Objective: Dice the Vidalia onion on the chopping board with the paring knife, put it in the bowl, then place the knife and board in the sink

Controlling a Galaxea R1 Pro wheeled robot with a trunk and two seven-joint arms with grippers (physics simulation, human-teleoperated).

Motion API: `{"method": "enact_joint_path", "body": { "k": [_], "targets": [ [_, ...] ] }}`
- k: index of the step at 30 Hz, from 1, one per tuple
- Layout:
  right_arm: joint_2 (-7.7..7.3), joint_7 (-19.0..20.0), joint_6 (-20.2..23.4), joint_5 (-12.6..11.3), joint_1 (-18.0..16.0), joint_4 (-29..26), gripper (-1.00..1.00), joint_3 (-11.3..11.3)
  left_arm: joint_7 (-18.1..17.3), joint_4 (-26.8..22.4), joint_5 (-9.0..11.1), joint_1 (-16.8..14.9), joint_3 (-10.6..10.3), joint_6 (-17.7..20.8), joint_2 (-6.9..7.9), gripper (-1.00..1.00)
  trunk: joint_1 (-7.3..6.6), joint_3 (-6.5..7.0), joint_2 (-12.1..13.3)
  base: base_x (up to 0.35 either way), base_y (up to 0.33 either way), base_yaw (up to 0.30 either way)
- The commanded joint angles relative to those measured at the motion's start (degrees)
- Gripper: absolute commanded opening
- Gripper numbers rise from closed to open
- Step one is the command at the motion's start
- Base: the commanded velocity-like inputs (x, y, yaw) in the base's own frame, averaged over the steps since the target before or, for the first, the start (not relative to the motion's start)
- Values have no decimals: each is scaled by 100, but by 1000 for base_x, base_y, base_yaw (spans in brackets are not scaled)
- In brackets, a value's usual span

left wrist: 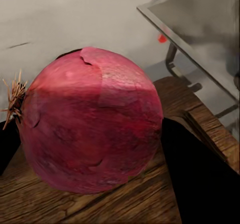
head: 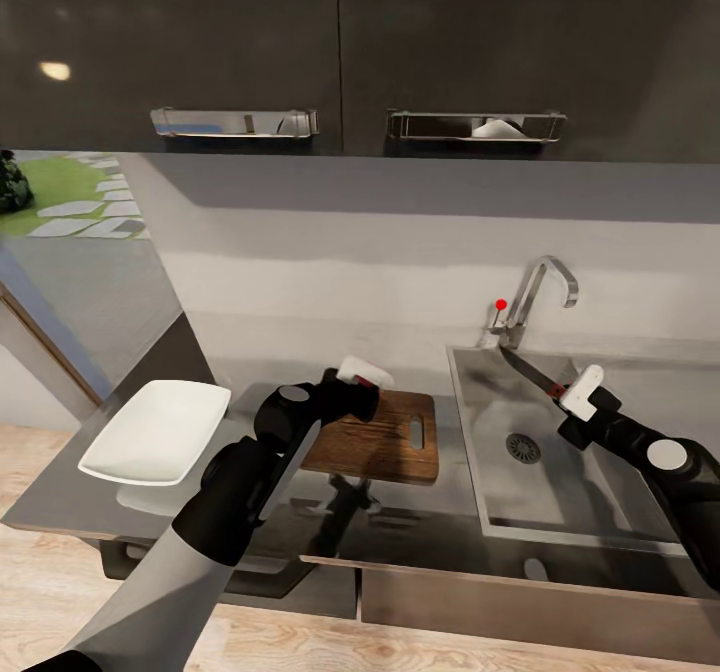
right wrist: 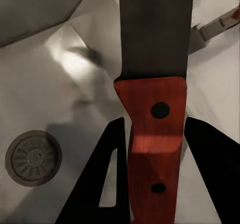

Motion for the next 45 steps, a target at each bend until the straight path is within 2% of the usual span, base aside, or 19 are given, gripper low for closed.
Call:
{"method": "enact_joint_path", "body": {
  "k": [1,5,8,15,16,17,18,23,31,36,39,40,43,45],
  "targets": [
    [0,36,19,39,-5,-10,-100,12,-50,0,-5,-6,1,30,2,-100,3,-11,-12,0,0,0],
    [-4,30,19,49,-5,-10,-100,-5,-197,107,-6,-6,-2,40,54,-100,3,-11,-12,0,0,0],
    [-6,26,18,55,-5,-10,-100,-53,-212,269,-6,-6,-2,37,70,-100,3,-11,-12,0,0,0],
    [-6,23,14,98,-5,-10,-100,-65,-215,313,-6,-6,-2,36,74,-100,3,-11,-12,0,0,0],
    [-6,23,13,152,-5,-10,-100,-65,-215,315,-6,-6,-2,36,74,-100,3,-11,-12,0,0,0],
    [-7,26,12,455,-5,-10,-100,-53,-215,317,-6,-6,-2,36,74,-100,3,-11,-12,0,0,-73],
    [-7,29,11,612,-5,-10,-100,-34,-215,317,-6,-6,-2,36,74,-100,3,-9,-12,0,0,-161],
    [-6,31,11,905,-5,-10,-100,192,-216,322,-6,-6,-2,42,74,-100,3,5,-12,0,0,-197],
    [-6,24,-2,949,-5,-10,-100,255,-245,566,-6,-6,44,22,108,-100,3,10,-12,0,0,-38],
    [-7,22,-6,955,-5,-10,-100,252,-304,626,-6,-6,249,11,150,-100,3,10,-12,0,0,-2],
    [-7,22,-6,956,-5,-10,-100,256,-608,629,-6,-6,348,-3,358,-100,3,10,-12,0,0,0],
    [-4,22,-6,956,-5,-10,-100,258,-1025,616,-6,-6,407,-56,491,-100,3,10,-12,0,0,0],
    [-6,22,-4,956,-5,-10,-100,259,-1433,622,-6,-6,500,-141,567,-100,3,10,-12,0,0,0],
    [-6,22,-1,959,-5,-10,-100,259,-1523,626,-6,-6,521,-166,582,-100,3,10,-12,0,0,0]
  ]
}}
